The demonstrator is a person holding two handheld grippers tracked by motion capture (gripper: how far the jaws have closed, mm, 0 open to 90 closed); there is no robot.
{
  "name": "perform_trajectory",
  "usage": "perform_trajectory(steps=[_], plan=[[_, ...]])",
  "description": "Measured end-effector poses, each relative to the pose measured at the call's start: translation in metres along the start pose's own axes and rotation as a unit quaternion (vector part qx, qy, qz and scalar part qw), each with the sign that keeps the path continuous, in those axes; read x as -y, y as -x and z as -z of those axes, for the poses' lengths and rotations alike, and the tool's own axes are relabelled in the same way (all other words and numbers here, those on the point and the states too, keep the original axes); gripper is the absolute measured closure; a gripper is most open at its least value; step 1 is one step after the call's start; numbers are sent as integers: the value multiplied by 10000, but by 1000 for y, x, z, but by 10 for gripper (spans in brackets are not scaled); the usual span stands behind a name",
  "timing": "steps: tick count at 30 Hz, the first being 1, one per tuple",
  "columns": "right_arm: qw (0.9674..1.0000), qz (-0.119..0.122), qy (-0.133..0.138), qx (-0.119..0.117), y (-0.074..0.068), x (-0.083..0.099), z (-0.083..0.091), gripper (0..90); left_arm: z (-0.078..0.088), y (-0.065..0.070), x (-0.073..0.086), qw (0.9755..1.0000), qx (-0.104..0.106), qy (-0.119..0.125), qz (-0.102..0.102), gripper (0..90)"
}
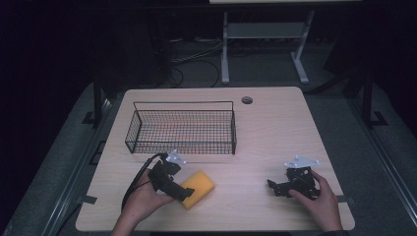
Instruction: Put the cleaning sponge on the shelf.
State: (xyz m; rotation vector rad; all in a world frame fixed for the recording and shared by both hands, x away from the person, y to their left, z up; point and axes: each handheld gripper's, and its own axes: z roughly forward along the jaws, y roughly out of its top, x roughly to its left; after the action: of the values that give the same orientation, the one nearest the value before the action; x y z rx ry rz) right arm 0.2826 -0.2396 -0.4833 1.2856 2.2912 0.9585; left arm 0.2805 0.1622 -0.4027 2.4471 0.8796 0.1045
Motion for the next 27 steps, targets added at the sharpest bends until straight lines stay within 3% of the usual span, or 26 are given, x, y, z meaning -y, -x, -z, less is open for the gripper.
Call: perform_trajectory(steps=[11,27], plan=[[10000,-3,-2,2,0,0,0,4,-14,10,-12,9996,85,-217,-148,52],[10000,4,1,5,0,0,0,4,-35,15,-18,9983,-59,-537,-215,52]])
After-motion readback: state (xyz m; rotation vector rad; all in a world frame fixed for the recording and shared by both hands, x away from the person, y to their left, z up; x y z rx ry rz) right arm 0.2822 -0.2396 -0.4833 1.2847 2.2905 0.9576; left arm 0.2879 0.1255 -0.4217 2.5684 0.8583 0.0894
